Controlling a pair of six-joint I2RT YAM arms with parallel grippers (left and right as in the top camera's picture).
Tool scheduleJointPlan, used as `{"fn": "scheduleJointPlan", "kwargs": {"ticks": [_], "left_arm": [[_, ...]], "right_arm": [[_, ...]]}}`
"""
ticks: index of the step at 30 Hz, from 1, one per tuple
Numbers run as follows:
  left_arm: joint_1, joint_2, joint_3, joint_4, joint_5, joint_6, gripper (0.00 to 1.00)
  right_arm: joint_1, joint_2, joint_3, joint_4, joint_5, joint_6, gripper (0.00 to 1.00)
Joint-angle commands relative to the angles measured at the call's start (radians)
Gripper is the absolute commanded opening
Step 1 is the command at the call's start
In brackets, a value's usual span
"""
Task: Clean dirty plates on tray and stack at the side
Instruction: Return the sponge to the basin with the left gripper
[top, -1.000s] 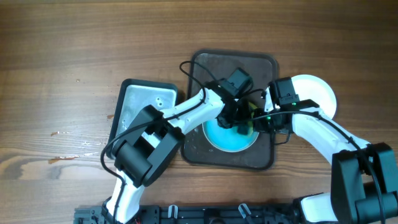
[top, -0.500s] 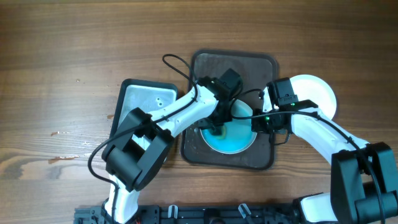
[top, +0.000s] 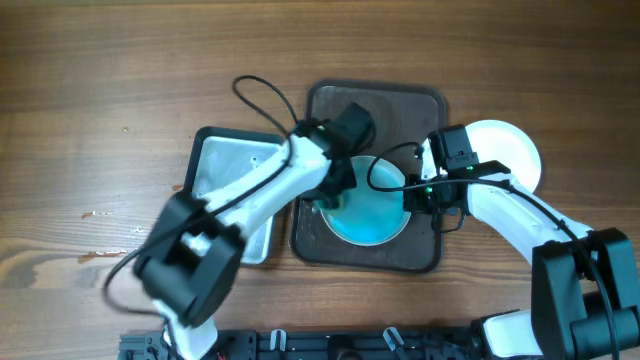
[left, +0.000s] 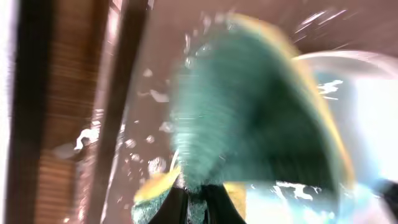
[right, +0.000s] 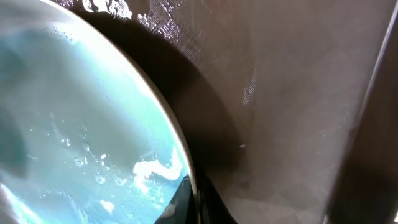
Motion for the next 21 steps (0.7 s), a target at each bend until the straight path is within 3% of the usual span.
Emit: {"fn": "scheduleJointPlan", "kwargs": {"ticks": [1, 6, 11, 18, 21], "left_arm": [[0.032, -0.181, -0.003, -0.005, -0.027, 0.038, 0.04], [0.100, -0.299, -0.003, -0.111, -0.092, 0.066, 0.04], [0.211, -0.306, -0.043, -0.236, -0.194, 0.066, 0.04], [0.364, -0.305, -0.330, -0.046, -0.179, 0.066, 0.04], [0.395, -0.305, -0.397, -0.006, -0.147, 0.067, 0.04]], "right_arm": [[-0.010, 0.035, -0.025, 0.010, 0.090, 0.007, 0.04], [-0.010, 0.035, -0.025, 0.035, 0.090, 0.006, 0.04], [-0.010, 0.035, -0.025, 0.087, 0.089, 0.005, 0.04], [-0.010, 0.035, -0.025, 0.085, 0.076, 0.006, 0.04], [-0.010, 0.035, -0.025, 0.090, 0.078, 0.005, 0.10]]}}
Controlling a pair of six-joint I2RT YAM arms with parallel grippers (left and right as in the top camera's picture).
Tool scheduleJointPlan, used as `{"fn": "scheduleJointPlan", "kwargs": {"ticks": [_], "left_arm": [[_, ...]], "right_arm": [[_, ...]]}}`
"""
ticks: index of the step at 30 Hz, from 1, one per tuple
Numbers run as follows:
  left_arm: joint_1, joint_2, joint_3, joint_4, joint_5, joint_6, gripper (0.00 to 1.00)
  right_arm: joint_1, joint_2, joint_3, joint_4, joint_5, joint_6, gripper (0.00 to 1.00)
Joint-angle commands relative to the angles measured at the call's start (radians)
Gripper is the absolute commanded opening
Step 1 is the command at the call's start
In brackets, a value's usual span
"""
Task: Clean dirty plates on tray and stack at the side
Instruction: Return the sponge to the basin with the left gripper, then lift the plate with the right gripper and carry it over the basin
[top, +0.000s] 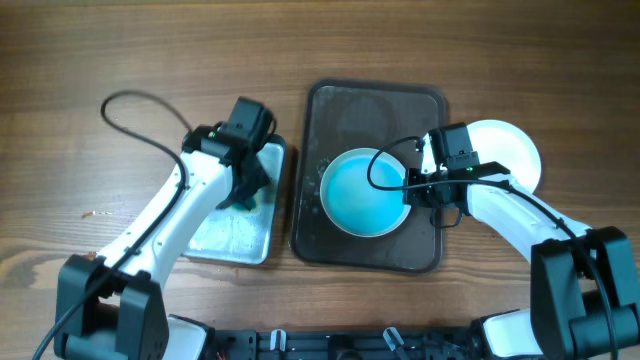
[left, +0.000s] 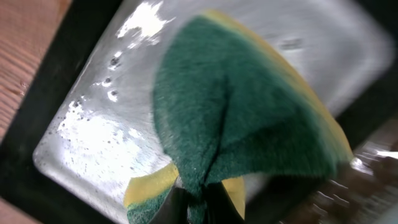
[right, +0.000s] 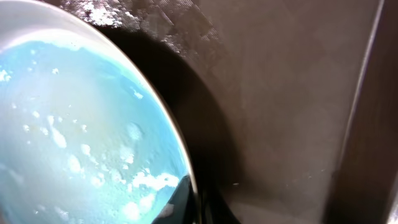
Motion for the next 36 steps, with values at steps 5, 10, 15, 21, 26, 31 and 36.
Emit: {"fn": "scheduleJointPlan", "kwargs": {"ticks": [5, 10, 15, 21, 26, 31, 36], "left_arm": [[0.041, -0.029, -0.058, -0.002, 0.055, 0.035, 0.38], [0.041, -0.126, -0.013, -0.068, 0.055, 0.061, 0.59], [0.060, -0.282, 0.026, -0.097, 0.055, 0.060, 0.81], [0.159, -0.455, 0.069, -0.155, 0.055, 0.060, 1.00], [0.270, -0.574, 0.088, -0.221, 0.074, 0.060, 1.00], [0.344, -0.672, 0.088, -0.274, 0.073, 0.060, 1.00], [0.355, -0.725, 0.088, -0.291, 0.072, 0.060, 1.00]], "right_arm": [[-0.009, 0.024, -0.015, -0.022, 0.034, 0.002, 0.04], [-0.009, -0.027, 0.044, -0.154, 0.034, 0.003, 0.04], [-0.009, -0.098, 0.187, -0.388, 0.035, -0.043, 0.04], [0.020, -0.105, 0.367, -0.586, 0.036, -0.077, 0.04], [0.105, -0.096, 0.486, -0.607, 0.085, -0.075, 0.04], [0.229, -0.022, 0.641, -0.611, 0.099, -0.038, 0.04], [0.353, 0.119, 0.805, -0.612, 0.108, -0.015, 0.04]]}}
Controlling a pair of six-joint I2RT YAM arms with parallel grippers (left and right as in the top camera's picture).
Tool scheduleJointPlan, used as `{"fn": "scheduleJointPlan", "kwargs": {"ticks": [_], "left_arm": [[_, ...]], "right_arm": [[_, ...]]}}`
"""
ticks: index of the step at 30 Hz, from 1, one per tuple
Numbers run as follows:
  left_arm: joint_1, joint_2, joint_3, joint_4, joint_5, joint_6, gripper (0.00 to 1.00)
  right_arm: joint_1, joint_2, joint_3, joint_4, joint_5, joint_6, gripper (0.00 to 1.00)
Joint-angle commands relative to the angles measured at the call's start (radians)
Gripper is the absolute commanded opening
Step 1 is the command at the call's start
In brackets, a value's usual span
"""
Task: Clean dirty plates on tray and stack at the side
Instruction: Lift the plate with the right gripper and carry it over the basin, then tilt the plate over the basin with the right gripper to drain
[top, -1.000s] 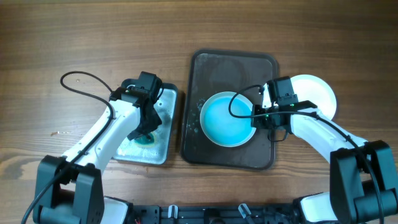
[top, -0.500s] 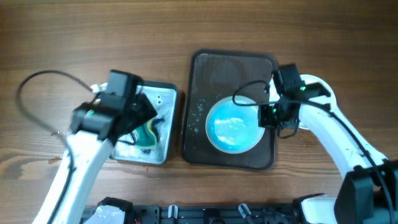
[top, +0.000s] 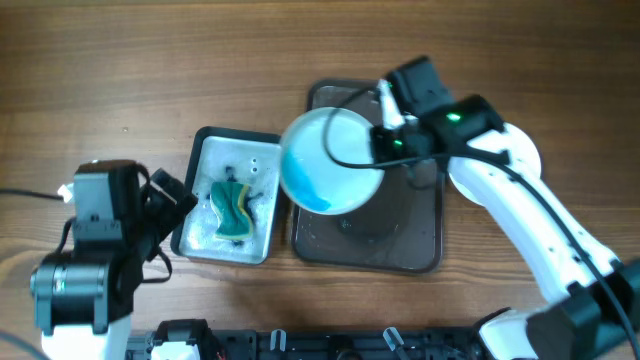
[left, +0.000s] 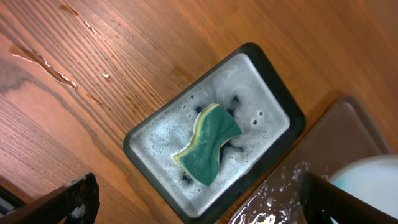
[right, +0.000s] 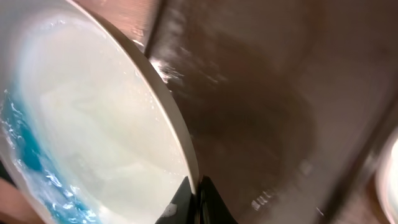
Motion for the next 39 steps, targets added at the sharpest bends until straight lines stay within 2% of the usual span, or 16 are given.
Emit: {"fn": "scheduleJointPlan", "kwargs": {"ticks": [1, 4, 10, 14, 23, 32, 39], "left_arm": [[0.009, -0.032, 0.015, 0.000, 0.009, 0.005, 1.00], [0.009, -0.031, 0.014, 0.000, 0.009, 0.005, 1.00], [0.009, -0.029, 0.014, 0.000, 0.009, 0.005, 1.00], [0.009, -0.029, 0.014, 0.000, 0.009, 0.005, 1.00], [0.008, -0.029, 0.014, 0.000, 0.009, 0.005, 1.00], [0.009, -0.029, 0.014, 0.000, 0.009, 0.005, 1.00], [0.009, -0.029, 0.014, 0.000, 0.009, 0.005, 1.00]], "right_arm": [[0.089, 0.122, 0.118, 0.004, 0.031, 0.039, 0.04], [0.156, 0.184, 0.164, 0.032, 0.114, 0.058, 0.04], [0.277, 0.189, 0.164, 0.147, 0.352, 0.083, 0.04], [0.372, 0.186, 0.164, 0.204, 0.584, 0.084, 0.04], [0.534, 0.186, 0.164, 0.273, 0.975, 0.066, 0.04], [0.636, 0.186, 0.164, 0.331, 1.239, -0.032, 0.04], [0.682, 0.186, 0.164, 0.407, 1.347, -0.141, 0.04]]}}
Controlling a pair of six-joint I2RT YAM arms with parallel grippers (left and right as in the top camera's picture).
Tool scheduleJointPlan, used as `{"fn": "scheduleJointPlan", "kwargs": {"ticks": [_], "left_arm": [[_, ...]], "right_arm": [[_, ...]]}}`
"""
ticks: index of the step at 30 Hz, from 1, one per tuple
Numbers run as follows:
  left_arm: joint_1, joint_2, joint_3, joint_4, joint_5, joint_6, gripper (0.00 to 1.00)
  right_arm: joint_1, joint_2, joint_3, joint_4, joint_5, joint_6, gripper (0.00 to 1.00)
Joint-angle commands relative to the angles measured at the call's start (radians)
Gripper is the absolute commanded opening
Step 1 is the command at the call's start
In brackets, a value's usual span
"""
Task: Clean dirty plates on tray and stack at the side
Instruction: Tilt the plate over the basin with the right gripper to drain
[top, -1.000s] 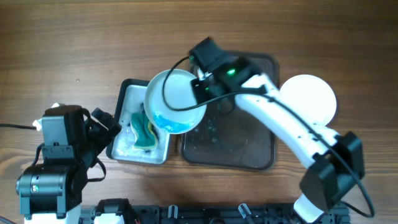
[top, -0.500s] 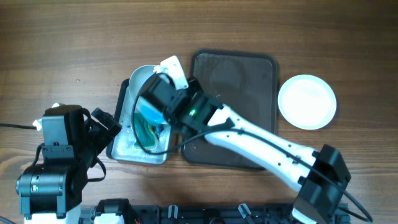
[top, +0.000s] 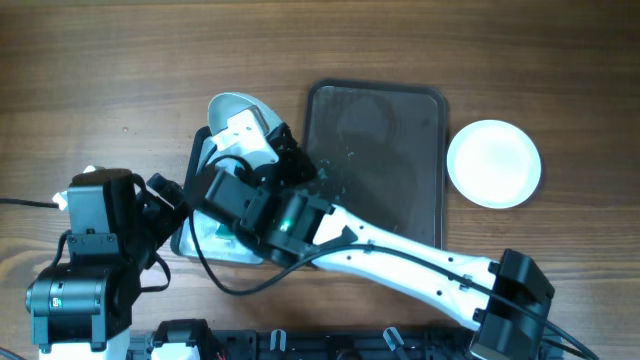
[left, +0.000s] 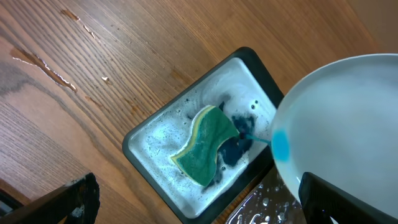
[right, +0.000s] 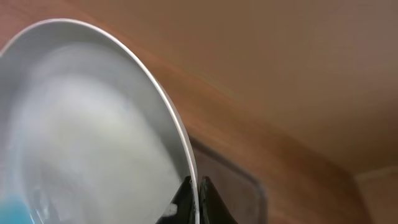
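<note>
A white plate (top: 232, 108) is tipped steeply over the grey basin (top: 200, 160), with my right gripper (right: 194, 186) shut on its rim. In the left wrist view a thin blue stream (left: 258, 138) runs from the plate (left: 348, 124) into the basin (left: 134, 149), where the green and yellow sponge (left: 205, 146) lies. My left gripper (left: 202, 194) hangs open, high above the basin's near corner, with nothing between its fingers. A clean white plate (top: 493, 163) rests on the table to the right of the brown tray (top: 375, 170).
The brown tray holds only water drops (left: 267, 205). My right arm (top: 400, 255) stretches across the tray's front edge to the basin. Wet streaks (left: 43, 62) mark the wood left of the basin. The left arm's base (top: 90, 260) is at the lower left.
My right gripper has moved the plate from over the tray's left edge to above the basin and tipped it further. Blue liquid now runs into the basin. My left gripper stayed put.
First my left gripper held the sponge on the blue, soapy plate on the tray while the right pinched its rim. Then the sponge was over the basin. Later it lay in the basin, the left gripper open and withdrawn, the plate lifted. Now the plate drains there.
</note>
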Motion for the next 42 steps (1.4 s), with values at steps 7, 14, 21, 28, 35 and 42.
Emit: {"fn": "scheduleJointPlan", "kwargs": {"ticks": [7, 14, 21, 28, 35, 42], "left_arm": [[0.008, 0.000, 0.014, 0.000, 0.008, 0.005, 1.00], [0.008, 0.000, 0.014, 0.000, 0.008, 0.005, 1.00], [0.008, 0.000, 0.014, 0.000, 0.008, 0.005, 1.00], [0.008, 0.000, 0.014, 0.000, 0.008, 0.005, 1.00], [0.008, 0.000, 0.014, 0.000, 0.008, 0.005, 1.00], [0.008, 0.000, 0.014, 0.000, 0.008, 0.005, 1.00]], "right_arm": [[0.047, -0.009, 0.029, 0.091, 0.192, -0.151, 0.04], [0.047, -0.009, 0.029, 0.108, 0.192, -0.174, 0.04], [0.047, -0.009, 0.029, 0.108, 0.192, -0.174, 0.04], [0.047, -0.009, 0.029, 0.116, 0.192, -0.203, 0.04], [0.047, -0.009, 0.029, 0.145, 0.192, -0.225, 0.04], [0.047, -0.009, 0.029, 0.150, 0.192, -0.225, 0.04]]}}
